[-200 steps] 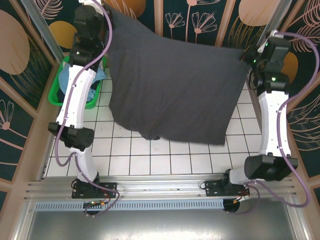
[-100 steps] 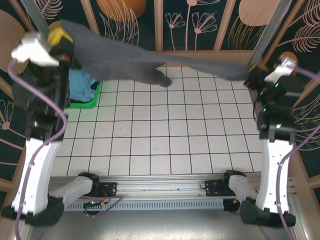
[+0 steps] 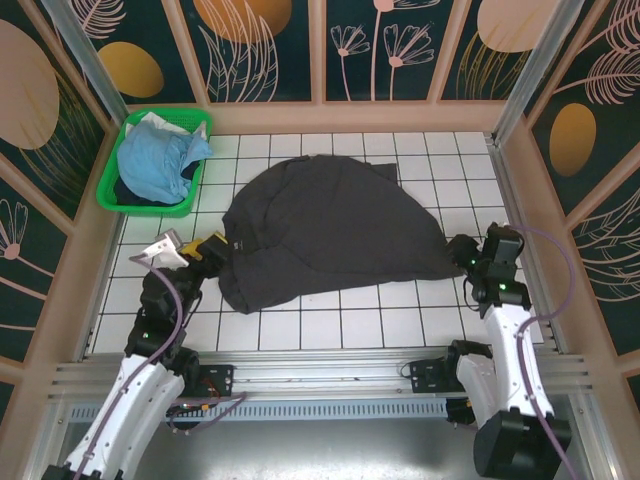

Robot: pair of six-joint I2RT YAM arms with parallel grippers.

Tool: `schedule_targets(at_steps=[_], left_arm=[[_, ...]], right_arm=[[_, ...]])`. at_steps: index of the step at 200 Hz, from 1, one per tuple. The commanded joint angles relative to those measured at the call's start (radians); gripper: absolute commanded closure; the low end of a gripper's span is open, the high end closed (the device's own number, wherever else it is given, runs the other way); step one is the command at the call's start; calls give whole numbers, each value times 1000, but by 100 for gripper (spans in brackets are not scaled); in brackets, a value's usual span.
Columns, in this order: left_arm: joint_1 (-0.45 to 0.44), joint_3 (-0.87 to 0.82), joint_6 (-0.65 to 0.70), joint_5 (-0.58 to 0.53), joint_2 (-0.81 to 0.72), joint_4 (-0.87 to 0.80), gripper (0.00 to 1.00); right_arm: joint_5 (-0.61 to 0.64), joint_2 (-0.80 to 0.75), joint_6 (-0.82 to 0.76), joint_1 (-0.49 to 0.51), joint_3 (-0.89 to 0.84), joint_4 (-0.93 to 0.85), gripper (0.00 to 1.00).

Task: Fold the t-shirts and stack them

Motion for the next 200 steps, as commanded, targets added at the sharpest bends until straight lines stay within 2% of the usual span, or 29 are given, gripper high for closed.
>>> schedule_targets(at_steps=[1, 17, 32, 51, 61, 81, 97, 106, 114, 129, 155, 173, 187, 200], left_arm=[[5, 23, -25, -57, 51, 36, 28], [3, 32, -8, -49, 190, 119, 25], [4, 83, 17, -50, 393, 188, 25], [5, 222, 56, -60, 680, 210, 26], [5, 300, 89, -56, 817, 230, 26], [6, 458, 136, -94, 1053, 242, 27], [8, 609, 159, -128, 1237, 190, 29], [11, 690, 167, -133, 1322, 147, 32], [11, 742, 166, -137, 1399, 132, 31], [17, 795, 174, -118, 1479, 131, 29], [34, 911, 187, -127, 1612, 53, 30], [54, 961, 184, -106, 1672, 30, 38], [72, 978, 182, -92, 1699, 17, 49], [89, 980, 184, -70, 1707, 8, 52]], right_arm=[[-34, -53, 48, -2, 56, 36, 49], [-64, -33, 53, 31, 77, 99, 49], [-46, 51, 68, 131, 91, 198, 49], [92, 276, 25, 334, 179, 270, 48], [132, 423, -20, 399, 244, 307, 48], [131, 726, -75, 402, 397, 380, 53], [86, 961, -91, 396, 551, 333, 56], [81, 1055, -83, 401, 596, 312, 57], [82, 1108, -73, 410, 613, 308, 57], [72, 1139, -34, 417, 568, 329, 56], [57, 1090, 42, 419, 402, 380, 55], [59, 1041, 105, 421, 267, 407, 52], [57, 987, 136, 417, 172, 419, 50], [71, 918, 164, 416, 94, 417, 50]])
